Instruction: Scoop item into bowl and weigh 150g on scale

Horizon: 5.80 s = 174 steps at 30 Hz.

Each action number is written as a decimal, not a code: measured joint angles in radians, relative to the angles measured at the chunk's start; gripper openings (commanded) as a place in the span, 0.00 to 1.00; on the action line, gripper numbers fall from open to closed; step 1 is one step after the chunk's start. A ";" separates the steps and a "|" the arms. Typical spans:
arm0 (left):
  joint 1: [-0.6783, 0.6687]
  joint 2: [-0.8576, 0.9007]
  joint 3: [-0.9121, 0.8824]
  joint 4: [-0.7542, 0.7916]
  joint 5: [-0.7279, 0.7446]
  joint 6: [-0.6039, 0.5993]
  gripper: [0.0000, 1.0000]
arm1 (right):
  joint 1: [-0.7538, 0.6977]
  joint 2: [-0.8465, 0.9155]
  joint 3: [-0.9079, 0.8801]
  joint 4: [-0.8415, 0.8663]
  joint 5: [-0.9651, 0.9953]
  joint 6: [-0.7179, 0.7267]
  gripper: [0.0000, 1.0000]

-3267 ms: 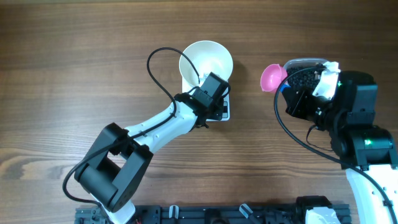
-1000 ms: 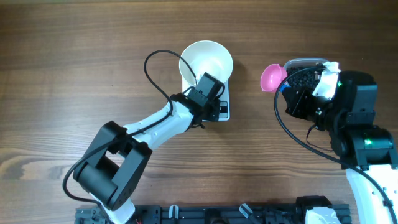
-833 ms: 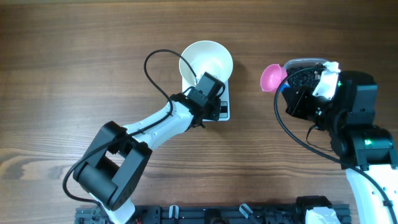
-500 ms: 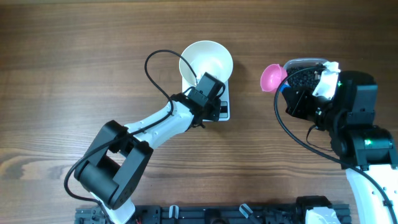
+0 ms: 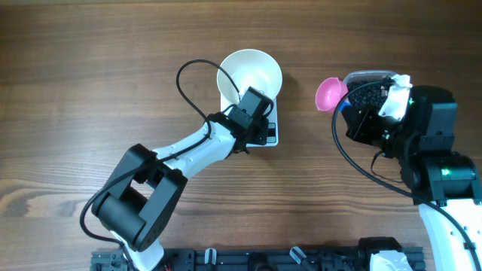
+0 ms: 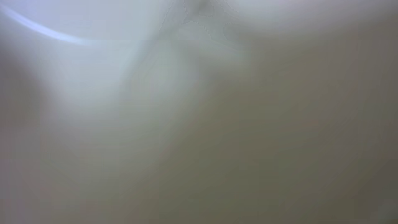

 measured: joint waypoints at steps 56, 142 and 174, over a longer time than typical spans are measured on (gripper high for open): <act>0.468 -0.497 -0.084 -0.404 0.494 0.752 0.04 | 0.000 0.002 0.000 0.003 0.008 -0.023 0.04; 0.581 -0.322 -0.087 -0.347 0.542 1.405 1.00 | -0.021 0.052 0.025 -0.064 0.105 0.229 0.04; 0.581 -0.322 -0.088 -0.347 0.543 1.405 1.00 | -0.166 0.856 0.817 -0.522 0.471 -0.603 0.04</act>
